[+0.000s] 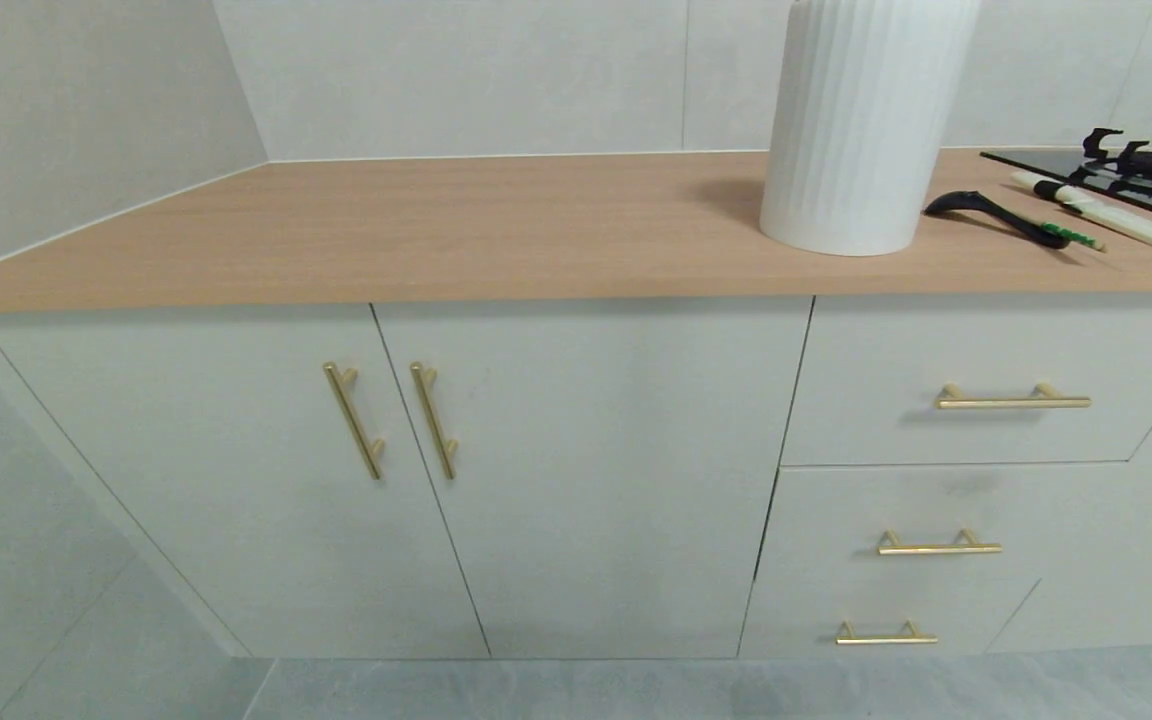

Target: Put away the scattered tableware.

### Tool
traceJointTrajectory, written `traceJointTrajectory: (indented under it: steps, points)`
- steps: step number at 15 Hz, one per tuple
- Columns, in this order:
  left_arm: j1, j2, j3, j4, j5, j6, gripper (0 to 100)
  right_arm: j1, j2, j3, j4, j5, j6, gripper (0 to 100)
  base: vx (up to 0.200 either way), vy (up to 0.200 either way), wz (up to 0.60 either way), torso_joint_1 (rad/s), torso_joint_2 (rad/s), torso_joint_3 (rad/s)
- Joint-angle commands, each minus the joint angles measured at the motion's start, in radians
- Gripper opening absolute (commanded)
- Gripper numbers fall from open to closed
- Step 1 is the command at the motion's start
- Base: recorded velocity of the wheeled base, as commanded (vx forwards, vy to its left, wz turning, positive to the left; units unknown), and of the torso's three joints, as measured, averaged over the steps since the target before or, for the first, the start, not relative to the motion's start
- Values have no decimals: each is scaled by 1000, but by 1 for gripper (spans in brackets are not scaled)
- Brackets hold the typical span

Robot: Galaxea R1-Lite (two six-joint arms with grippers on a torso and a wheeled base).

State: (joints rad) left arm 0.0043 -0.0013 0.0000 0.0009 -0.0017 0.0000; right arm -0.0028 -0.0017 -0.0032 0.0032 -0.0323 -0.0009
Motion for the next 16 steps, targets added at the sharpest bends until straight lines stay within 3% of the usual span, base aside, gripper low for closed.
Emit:
traceJointTrajectory:
  steps: [1, 3, 16]
  points:
    - [0, 1, 0, 1, 0, 0, 100, 0, 2, 0, 0, 0, -1, 100, 0, -200, 0, 17, -2, -2]
    - [0, 1, 0, -1, 0, 0, 100, 0, 2, 0, 0, 0, -1, 100, 0, -200, 0, 0, -2, 2]
    - [0, 1, 0, 1, 0, 0, 100, 0, 2, 0, -2, 3, -8, 100, 0, 0, 0, 0, 0, 0]
